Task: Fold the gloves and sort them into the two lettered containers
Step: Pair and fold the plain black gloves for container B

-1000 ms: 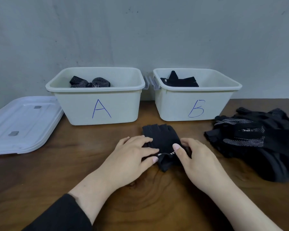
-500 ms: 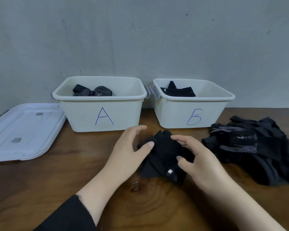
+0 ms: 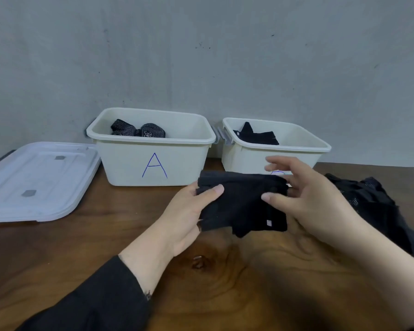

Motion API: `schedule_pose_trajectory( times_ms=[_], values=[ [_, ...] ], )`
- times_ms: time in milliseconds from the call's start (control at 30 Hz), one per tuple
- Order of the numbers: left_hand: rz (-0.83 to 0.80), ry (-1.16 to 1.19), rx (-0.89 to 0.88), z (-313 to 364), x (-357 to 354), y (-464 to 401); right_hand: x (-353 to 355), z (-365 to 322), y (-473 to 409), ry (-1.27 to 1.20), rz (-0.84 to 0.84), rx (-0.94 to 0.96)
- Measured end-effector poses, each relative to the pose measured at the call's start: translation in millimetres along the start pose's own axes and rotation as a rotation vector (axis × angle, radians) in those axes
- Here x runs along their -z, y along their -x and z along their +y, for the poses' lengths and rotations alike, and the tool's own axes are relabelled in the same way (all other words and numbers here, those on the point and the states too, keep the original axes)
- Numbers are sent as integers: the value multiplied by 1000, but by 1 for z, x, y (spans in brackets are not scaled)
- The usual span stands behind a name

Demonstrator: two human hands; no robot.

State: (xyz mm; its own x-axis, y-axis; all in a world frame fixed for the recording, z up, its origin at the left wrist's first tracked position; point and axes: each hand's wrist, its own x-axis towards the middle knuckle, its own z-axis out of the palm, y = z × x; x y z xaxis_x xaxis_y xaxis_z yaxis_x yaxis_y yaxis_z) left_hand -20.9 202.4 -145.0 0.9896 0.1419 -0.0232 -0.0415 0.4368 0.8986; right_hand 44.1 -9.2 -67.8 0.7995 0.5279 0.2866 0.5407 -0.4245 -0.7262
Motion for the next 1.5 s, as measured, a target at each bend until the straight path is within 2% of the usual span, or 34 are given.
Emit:
schedule_pose_trajectory(
  times_ms=[167, 333, 467, 567, 667, 733, 800, 933, 1067, 1200, 1333, 1400, 1500],
  values=[
    [107, -73, -54, 5, -6, 2, -8, 9, 0, -304, -29, -279],
    [177, -172, -59, 9, -9, 1, 1, 13, -6, -386, 69, -248],
    [157, -237, -159, 8, -21, -4, 14, 14, -15, -293, 150, -173],
    [272, -505, -378, 15, -24, -15, 44, 6, -32, -155, 286, -114],
    [311, -811, -539, 23, -24, -28, 86, -9, -56, -43, 428, -34],
    [326, -1069, -657, 28, -22, -41, 111, -13, -76, 69, 476, -9],
    [330, -1206, -752, 33, -22, -56, 130, -12, -100, 105, 482, -23],
    [354, -1367, -773, 47, -26, -88, 147, 0, -153, 107, 415, -81],
    [294, -1631, -714, 51, -25, -116, 137, 12, -209, -60, 327, -155],
    [258, -1737, -660, 56, -31, -125, 101, 37, -258, -215, 172, -285],
    [239, -1795, -661, 50, -31, -132, 55, 90, -280, -32, -14, -414],
    [241, -1802, -636, 49, -31, -134, 43, 110, -284, 59, -21, -424],
    [245, -1799, -629, 50, -33, -135, 43, 123, -289, 67, -22, -409]
  ],
)
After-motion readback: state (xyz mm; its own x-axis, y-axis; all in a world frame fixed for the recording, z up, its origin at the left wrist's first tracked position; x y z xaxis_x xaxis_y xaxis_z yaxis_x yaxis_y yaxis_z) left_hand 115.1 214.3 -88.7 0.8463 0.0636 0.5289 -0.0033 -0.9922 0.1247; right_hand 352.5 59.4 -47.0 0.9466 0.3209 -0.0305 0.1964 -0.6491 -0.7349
